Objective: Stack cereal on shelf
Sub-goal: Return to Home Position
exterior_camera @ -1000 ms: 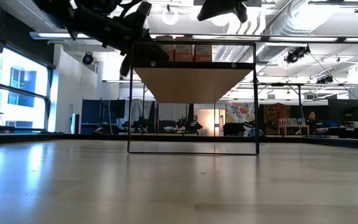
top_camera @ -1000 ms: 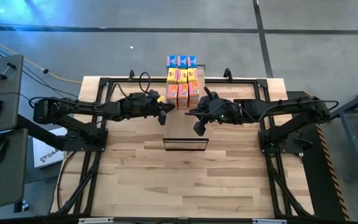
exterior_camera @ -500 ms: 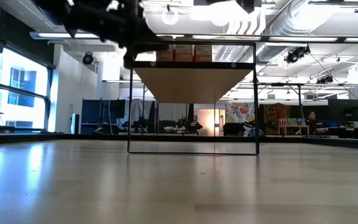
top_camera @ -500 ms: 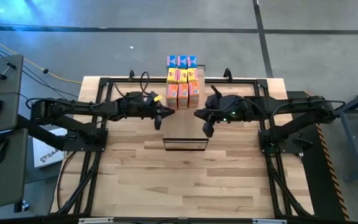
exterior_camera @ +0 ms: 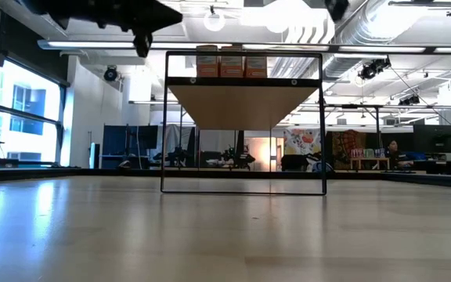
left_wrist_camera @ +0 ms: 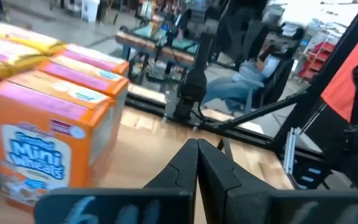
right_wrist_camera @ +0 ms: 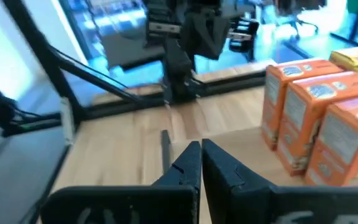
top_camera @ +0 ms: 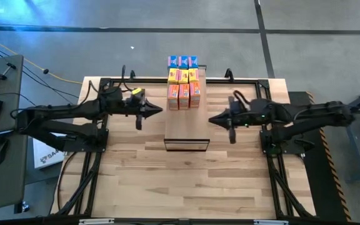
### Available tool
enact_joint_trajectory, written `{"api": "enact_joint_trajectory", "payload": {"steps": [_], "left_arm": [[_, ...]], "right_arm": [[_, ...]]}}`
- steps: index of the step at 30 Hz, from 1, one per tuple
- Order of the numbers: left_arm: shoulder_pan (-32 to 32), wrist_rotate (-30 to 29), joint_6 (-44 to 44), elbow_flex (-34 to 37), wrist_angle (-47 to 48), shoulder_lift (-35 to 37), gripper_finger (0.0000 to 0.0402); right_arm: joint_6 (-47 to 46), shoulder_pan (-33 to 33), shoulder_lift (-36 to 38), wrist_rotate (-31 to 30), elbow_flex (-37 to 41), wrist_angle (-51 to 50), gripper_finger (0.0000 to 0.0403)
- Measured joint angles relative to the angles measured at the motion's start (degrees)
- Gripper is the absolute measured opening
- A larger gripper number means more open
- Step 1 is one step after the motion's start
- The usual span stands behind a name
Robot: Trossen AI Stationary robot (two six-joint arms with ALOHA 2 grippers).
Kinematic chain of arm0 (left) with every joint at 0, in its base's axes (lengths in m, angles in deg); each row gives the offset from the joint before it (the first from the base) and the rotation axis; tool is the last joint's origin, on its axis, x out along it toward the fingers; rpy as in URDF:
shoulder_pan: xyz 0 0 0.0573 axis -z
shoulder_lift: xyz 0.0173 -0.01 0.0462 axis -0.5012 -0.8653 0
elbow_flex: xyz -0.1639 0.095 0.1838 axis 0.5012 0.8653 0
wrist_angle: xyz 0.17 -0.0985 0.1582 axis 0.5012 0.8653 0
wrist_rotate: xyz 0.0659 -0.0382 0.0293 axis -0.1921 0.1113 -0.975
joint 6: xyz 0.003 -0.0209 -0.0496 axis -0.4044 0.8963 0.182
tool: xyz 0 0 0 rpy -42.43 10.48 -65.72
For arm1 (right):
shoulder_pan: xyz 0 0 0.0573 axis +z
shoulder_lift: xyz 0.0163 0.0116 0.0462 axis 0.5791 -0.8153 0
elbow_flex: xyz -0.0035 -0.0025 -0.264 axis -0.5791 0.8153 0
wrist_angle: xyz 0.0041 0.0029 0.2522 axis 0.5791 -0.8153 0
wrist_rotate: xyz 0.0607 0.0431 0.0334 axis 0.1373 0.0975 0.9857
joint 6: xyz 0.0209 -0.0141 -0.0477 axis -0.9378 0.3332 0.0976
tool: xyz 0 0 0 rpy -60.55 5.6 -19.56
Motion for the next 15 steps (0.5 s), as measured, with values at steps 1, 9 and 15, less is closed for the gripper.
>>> {"api": "enact_joint_trajectory", "payload": {"steps": [1, 9, 15], "left_arm": [[-0.5, 0.5, -0.5, 0.9, -1.2, 0.6, 0.0000], [-5.5, 1.1, -2.2, 7.5, -6.6, 4.7, 0.0000], [-9.5, 1.3, -3.4, 12.7, -9.6, 8.0, 0.0000]], "right_arm": [[-0.1, -0.5, 2.1, 1.0, 2.9, 2.3, 0.0000], [3.5, -4.3, 20.5, -0.2, 19.6, 10.4, 0.0000], [5.6, -7.1, 33.6, -0.5, 28.1, 11.8, 0.0000]]}}
